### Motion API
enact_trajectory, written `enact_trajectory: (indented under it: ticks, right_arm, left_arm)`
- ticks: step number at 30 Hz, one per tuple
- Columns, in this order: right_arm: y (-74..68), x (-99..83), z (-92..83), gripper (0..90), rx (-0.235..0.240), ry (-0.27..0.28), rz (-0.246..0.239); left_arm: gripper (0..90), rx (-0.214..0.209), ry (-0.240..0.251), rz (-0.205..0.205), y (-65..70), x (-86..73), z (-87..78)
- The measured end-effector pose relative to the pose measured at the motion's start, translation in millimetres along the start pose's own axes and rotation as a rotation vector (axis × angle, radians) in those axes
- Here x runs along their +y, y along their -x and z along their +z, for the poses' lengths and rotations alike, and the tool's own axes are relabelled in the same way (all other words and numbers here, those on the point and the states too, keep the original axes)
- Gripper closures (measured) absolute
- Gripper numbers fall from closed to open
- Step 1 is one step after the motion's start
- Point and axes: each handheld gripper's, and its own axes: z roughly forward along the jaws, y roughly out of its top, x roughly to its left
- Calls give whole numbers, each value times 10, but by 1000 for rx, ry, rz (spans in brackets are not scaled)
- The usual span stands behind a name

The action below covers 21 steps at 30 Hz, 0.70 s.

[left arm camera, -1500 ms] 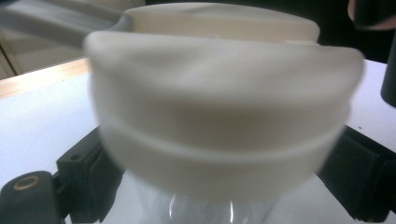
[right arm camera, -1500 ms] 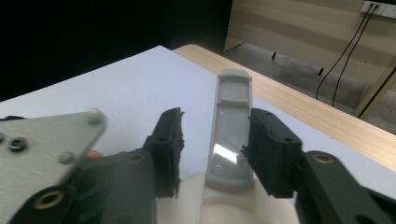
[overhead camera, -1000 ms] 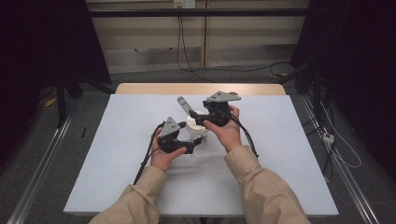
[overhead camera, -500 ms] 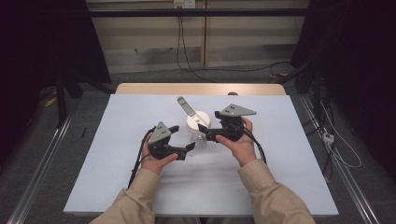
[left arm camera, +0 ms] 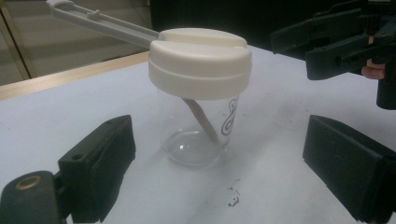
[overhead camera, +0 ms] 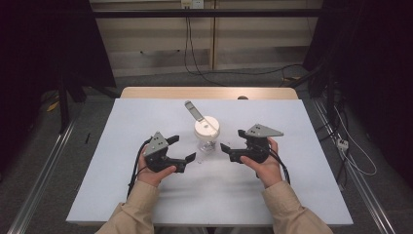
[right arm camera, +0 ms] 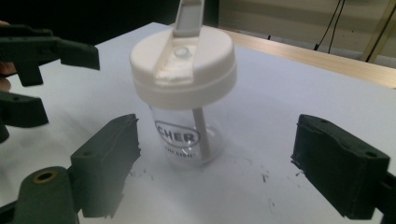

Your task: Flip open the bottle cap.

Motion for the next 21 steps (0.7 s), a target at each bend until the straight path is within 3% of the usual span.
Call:
enact_trajectory:
  ticks: [21]
  right_arm:
    - [92, -390, -304, 123, -28, -26, -10]
  left_arm:
    - [62, 3, -24, -8, -74, -128, -339]
